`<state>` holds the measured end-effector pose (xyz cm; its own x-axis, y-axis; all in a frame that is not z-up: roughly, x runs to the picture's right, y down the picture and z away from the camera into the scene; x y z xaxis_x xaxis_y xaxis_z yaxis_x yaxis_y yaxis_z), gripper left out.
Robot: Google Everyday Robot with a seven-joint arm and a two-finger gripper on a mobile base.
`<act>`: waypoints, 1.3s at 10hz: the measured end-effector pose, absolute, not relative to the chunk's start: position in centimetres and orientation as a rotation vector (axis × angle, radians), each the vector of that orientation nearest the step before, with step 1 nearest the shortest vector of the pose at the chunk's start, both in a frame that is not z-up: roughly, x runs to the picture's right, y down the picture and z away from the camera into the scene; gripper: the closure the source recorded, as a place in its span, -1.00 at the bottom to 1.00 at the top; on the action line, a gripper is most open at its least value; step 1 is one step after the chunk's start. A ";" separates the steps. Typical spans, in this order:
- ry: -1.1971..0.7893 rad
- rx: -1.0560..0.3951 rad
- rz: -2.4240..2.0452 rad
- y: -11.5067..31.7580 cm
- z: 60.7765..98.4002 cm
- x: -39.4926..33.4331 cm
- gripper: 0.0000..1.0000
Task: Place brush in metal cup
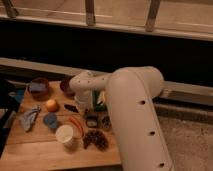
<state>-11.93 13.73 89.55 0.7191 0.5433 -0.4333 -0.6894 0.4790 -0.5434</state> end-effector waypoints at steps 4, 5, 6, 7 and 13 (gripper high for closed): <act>0.167 -0.738 0.765 12.1 87.7 -12.6 1.00; 0.153 -0.726 0.776 11.2 86.8 -12.4 1.00; 0.144 -0.717 0.781 10.5 86.3 -12.4 1.00; 0.135 -0.707 0.783 9.9 85.6 -12.6 1.00; 0.185 -0.591 0.792 5.8 82.5 -10.3 1.00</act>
